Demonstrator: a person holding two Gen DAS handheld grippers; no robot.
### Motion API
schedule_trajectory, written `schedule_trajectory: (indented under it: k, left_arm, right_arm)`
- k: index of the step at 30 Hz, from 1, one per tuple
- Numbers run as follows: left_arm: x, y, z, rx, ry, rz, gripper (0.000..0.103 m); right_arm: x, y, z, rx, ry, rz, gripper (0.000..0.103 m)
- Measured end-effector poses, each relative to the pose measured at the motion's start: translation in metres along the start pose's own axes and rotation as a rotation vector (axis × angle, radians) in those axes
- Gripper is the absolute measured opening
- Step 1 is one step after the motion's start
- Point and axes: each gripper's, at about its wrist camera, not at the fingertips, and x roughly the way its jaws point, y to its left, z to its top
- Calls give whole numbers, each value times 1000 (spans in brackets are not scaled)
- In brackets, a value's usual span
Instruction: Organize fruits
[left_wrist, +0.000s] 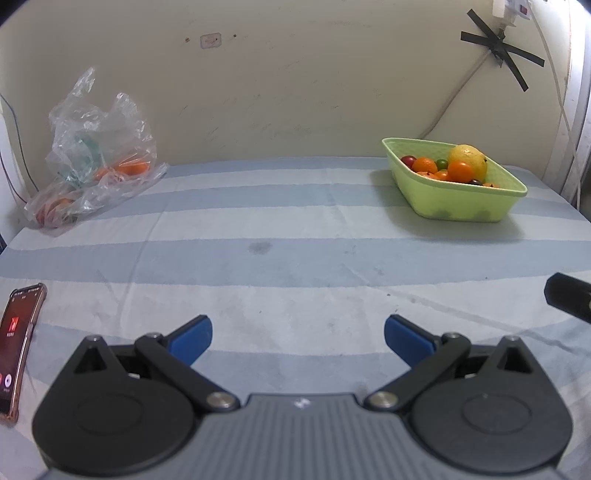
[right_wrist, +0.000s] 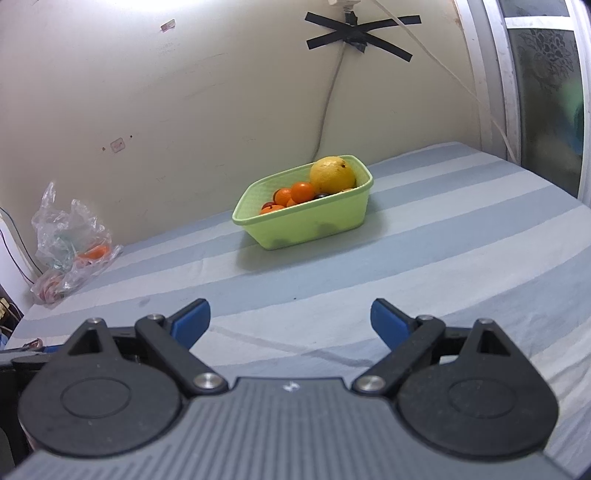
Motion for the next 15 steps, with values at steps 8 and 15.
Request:
schedule_trajectory:
  k: [8, 15]
  left_arm:
    - [-5, -6, -3, 20, -3, 16, 103]
    - [-4, -22, 0, 51, 3, 23, 103]
  right_arm:
    - [-4, -4, -1, 13, -14, 1, 95]
    - [-4, -11, 12, -15, 7, 27, 95]
